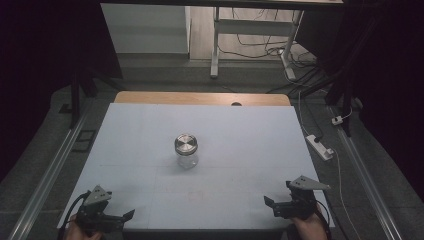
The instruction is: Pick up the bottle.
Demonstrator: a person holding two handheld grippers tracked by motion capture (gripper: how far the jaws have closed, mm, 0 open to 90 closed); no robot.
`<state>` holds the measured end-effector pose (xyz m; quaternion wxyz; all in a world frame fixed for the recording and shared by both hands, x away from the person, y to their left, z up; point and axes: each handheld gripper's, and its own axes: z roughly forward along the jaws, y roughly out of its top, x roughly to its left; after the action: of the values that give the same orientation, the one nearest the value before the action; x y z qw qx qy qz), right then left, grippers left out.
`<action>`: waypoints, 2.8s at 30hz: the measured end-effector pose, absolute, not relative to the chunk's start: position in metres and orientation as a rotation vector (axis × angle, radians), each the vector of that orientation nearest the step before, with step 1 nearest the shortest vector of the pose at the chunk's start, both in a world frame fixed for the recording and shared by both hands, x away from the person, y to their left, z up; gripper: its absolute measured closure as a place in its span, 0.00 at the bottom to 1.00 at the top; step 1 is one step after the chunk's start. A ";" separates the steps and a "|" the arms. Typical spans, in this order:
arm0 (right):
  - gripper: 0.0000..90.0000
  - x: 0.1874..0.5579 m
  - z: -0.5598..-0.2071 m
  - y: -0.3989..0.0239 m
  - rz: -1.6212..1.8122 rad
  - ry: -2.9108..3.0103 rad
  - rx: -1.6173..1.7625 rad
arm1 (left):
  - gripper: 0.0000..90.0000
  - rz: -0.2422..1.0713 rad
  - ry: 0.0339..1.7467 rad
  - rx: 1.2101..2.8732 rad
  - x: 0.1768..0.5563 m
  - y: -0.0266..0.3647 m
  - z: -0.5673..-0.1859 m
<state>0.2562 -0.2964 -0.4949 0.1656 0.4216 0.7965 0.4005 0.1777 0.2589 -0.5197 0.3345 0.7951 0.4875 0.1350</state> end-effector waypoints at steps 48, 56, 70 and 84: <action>0.00 0.258 -0.496 -0.293 1.120 2.314 1.172 | 0.00 0.306 0.972 2.049 0.238 0.221 -0.514; 0.00 0.258 -0.496 -0.292 1.111 2.321 1.161 | 0.00 0.323 0.969 2.060 0.257 0.210 -0.509; 0.00 0.258 -0.496 -0.292 1.109 2.329 1.155 | 0.00 0.300 0.964 2.089 0.287 0.188 -0.507; 0.00 0.258 -0.497 -0.292 1.106 2.334 1.152 | 0.00 0.303 0.945 2.118 0.324 0.161 -0.509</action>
<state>0.2578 -0.2920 -0.4966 0.1562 0.4023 0.8151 0.3864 0.3236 0.1612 -0.5091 0.3904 0.8337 0.3720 0.1192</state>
